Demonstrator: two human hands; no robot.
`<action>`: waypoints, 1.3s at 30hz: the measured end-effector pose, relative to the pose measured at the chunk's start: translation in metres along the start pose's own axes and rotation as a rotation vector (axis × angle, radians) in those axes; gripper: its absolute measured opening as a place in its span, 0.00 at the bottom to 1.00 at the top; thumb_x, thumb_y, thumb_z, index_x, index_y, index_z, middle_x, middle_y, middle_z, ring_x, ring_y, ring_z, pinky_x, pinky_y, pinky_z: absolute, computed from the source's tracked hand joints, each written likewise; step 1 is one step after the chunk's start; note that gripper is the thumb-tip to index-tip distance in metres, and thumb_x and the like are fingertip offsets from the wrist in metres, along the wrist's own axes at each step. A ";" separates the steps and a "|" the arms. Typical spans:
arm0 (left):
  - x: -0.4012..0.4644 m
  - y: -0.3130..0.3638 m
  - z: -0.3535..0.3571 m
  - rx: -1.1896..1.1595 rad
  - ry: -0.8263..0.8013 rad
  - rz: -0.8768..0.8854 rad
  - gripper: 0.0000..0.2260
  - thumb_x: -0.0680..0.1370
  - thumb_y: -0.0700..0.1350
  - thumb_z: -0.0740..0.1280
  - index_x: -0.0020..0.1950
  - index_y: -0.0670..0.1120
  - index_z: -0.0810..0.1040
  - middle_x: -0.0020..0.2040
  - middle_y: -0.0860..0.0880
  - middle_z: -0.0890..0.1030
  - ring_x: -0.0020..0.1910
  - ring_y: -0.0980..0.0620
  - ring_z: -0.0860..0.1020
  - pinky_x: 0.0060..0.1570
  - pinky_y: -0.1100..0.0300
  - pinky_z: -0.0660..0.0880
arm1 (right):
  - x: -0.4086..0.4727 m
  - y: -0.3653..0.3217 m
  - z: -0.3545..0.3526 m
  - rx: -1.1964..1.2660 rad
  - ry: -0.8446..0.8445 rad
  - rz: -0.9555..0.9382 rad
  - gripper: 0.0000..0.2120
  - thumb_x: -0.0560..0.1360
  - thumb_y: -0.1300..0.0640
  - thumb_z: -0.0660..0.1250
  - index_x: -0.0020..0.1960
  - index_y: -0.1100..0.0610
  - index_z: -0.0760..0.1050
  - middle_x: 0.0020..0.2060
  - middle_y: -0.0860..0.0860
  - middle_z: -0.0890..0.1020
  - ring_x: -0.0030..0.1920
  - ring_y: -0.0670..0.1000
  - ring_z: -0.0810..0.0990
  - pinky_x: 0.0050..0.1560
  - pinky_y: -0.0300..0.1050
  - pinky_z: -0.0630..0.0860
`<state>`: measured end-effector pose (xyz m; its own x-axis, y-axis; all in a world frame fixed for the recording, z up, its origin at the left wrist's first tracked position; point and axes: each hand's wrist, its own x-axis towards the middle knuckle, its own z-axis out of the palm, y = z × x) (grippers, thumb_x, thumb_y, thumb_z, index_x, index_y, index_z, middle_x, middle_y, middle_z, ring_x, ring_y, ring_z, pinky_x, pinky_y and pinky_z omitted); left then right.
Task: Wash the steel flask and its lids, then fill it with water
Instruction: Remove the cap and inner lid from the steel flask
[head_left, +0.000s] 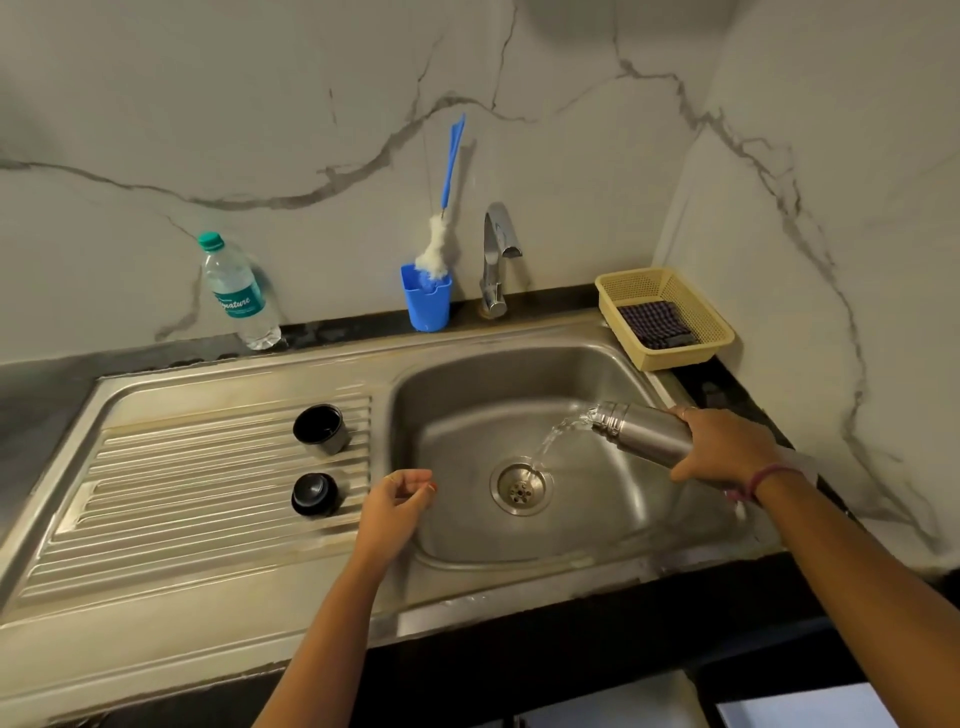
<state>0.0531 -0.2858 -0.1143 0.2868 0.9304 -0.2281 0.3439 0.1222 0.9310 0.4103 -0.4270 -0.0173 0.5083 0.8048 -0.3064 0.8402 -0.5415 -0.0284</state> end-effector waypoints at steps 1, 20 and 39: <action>-0.001 0.000 0.000 -0.007 -0.001 -0.002 0.05 0.79 0.37 0.67 0.53 0.45 0.79 0.40 0.51 0.81 0.33 0.67 0.78 0.42 0.63 0.76 | 0.001 0.001 0.000 -0.053 0.007 -0.005 0.39 0.60 0.44 0.74 0.69 0.48 0.66 0.49 0.49 0.78 0.46 0.51 0.78 0.43 0.45 0.77; -0.013 0.009 0.003 -0.118 -0.014 -0.042 0.05 0.80 0.39 0.67 0.53 0.46 0.79 0.41 0.51 0.81 0.40 0.55 0.78 0.40 0.60 0.74 | 0.007 -0.003 -0.048 -0.567 0.283 -0.016 0.24 0.65 0.49 0.74 0.59 0.43 0.73 0.48 0.47 0.78 0.52 0.50 0.77 0.54 0.48 0.72; -0.011 0.013 0.001 -0.126 -0.014 -0.038 0.05 0.80 0.39 0.67 0.52 0.48 0.79 0.43 0.48 0.81 0.42 0.52 0.77 0.42 0.59 0.74 | 0.014 -0.059 -0.068 -0.980 0.368 -0.237 0.16 0.74 0.50 0.67 0.62 0.46 0.73 0.51 0.48 0.78 0.54 0.51 0.75 0.58 0.47 0.68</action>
<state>0.0553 -0.2947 -0.1005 0.2887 0.9193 -0.2675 0.2397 0.2011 0.9498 0.3810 -0.3672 0.0446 0.2001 0.9762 -0.0832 0.6272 -0.0624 0.7764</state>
